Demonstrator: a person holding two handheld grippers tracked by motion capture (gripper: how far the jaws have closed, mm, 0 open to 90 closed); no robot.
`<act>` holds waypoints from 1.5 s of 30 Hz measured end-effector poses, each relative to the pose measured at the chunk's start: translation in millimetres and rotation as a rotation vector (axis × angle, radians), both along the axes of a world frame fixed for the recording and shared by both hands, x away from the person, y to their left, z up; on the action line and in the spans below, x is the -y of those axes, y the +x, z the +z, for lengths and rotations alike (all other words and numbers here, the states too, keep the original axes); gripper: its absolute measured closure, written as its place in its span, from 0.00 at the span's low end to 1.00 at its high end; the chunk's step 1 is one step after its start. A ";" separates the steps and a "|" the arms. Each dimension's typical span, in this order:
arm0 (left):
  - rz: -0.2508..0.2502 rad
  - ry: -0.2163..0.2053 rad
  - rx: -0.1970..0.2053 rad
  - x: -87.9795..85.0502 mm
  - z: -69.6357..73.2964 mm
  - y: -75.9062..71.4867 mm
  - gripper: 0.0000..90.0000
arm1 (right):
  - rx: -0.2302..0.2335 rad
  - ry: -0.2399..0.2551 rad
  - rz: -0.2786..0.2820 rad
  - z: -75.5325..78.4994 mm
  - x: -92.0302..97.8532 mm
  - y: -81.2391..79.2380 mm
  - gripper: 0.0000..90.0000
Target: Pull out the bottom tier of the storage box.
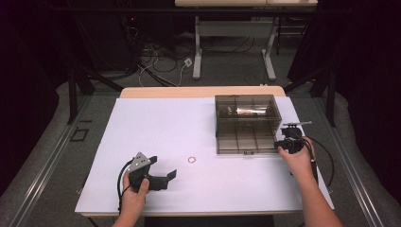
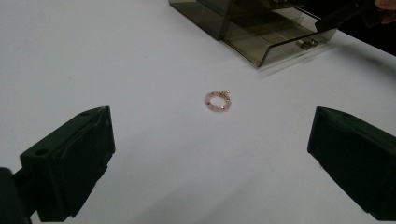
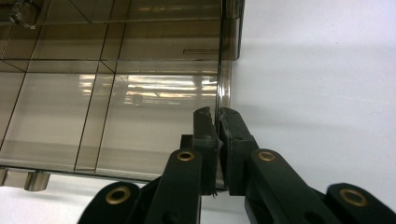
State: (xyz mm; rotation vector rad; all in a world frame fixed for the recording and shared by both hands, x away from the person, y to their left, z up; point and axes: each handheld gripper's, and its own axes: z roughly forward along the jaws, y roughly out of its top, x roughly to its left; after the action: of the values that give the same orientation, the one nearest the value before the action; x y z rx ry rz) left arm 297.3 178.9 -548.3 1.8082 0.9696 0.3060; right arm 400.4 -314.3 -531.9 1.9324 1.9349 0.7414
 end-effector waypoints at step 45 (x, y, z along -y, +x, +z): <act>0.002 -0.004 -0.006 -1.0 -0.3 -0.1 0.01 | 0.085 0.006 0.059 12.5 -1.0 -0.8 0.67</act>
State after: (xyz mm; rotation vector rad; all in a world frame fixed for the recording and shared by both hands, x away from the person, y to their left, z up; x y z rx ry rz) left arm 297.3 179.9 -548.6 1.8061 0.9752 0.2999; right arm 399.6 -313.4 -519.4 1.8236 1.9481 0.8324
